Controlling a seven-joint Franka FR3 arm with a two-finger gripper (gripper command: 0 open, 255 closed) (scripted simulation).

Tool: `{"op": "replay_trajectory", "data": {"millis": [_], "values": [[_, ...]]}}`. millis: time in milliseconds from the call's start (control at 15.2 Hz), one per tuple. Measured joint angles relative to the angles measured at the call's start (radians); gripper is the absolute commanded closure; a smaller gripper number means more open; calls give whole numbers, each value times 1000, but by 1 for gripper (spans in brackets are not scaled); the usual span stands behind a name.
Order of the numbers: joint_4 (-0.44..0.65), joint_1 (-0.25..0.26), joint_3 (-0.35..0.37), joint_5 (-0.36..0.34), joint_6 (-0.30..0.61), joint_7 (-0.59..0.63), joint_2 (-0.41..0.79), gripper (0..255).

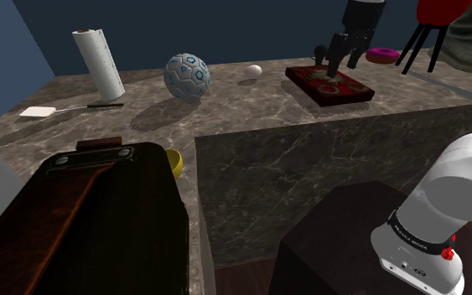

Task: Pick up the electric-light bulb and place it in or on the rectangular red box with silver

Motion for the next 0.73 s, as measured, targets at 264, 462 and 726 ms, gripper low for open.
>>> {"op": "replay_trajectory", "data": {"millis": [264,462,726], "values": [[31,-16,-33,-17,35,-24,56,0],[82,-33,-71,-31,73,-51,132,0],[166,-54,-129,-42,119,-94,243,0]]}}
